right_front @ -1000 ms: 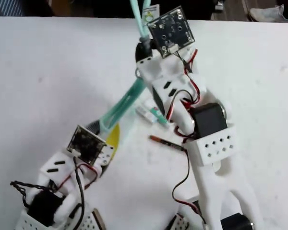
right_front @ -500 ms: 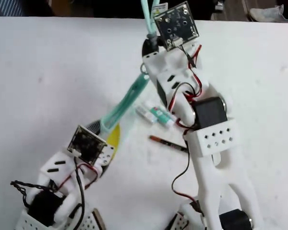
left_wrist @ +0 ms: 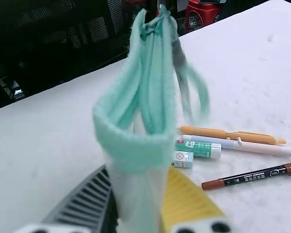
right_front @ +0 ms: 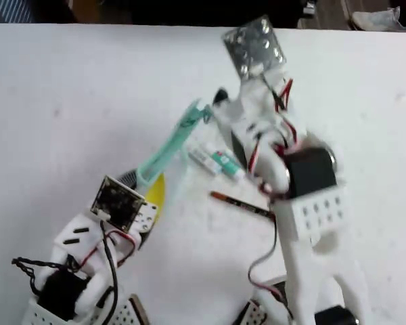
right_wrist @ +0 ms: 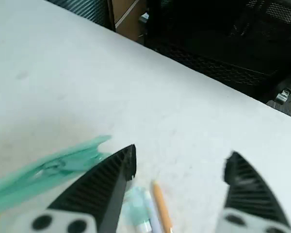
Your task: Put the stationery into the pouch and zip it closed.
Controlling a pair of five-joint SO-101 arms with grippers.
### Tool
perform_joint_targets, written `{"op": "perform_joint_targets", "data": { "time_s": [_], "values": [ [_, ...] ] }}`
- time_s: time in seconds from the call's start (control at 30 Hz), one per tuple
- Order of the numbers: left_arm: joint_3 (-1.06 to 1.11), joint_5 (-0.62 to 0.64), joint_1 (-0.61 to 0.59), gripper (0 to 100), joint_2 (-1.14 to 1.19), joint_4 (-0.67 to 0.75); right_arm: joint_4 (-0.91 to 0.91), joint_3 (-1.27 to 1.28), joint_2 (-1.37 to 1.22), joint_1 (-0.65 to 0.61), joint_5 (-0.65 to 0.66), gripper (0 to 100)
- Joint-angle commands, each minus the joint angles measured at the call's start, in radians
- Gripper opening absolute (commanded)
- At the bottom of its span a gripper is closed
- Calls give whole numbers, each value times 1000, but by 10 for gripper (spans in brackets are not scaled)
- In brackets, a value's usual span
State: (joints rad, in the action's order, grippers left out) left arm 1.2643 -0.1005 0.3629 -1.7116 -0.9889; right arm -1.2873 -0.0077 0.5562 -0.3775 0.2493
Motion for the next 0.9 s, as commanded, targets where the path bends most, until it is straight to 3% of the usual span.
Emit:
{"op": "perform_joint_targets", "data": {
  "time_s": [0.0, 0.17, 0.37, 0.43, 0.57, 0.7, 0.87],
  "values": [
    [-23, -9, -21, 23, 1, 5, -159, -74, 105, -38, 54, 296],
    [-23, -9, -27, 23, 1, 5, -303, -91, 196, -24, 63, 271],
    [-25, -9, -28, 23, 1, 5, -321, -60, 159, 171, 64, 269],
    [-25, -9, -28, 23, 1, 5, -317, -11, 111, 216, 123, 269],
    [-26, -8, -47, 23, 1, 5, -196, 158, -2, 280, 282, 269],
    [-28, -8, -107, 23, 1, 23, -12, 299, -119, 348, 299, 269],
    [-21, -8, -90, 23, 1, 23, 96, 358, -314, 335, 296, 269]
  ]
}}
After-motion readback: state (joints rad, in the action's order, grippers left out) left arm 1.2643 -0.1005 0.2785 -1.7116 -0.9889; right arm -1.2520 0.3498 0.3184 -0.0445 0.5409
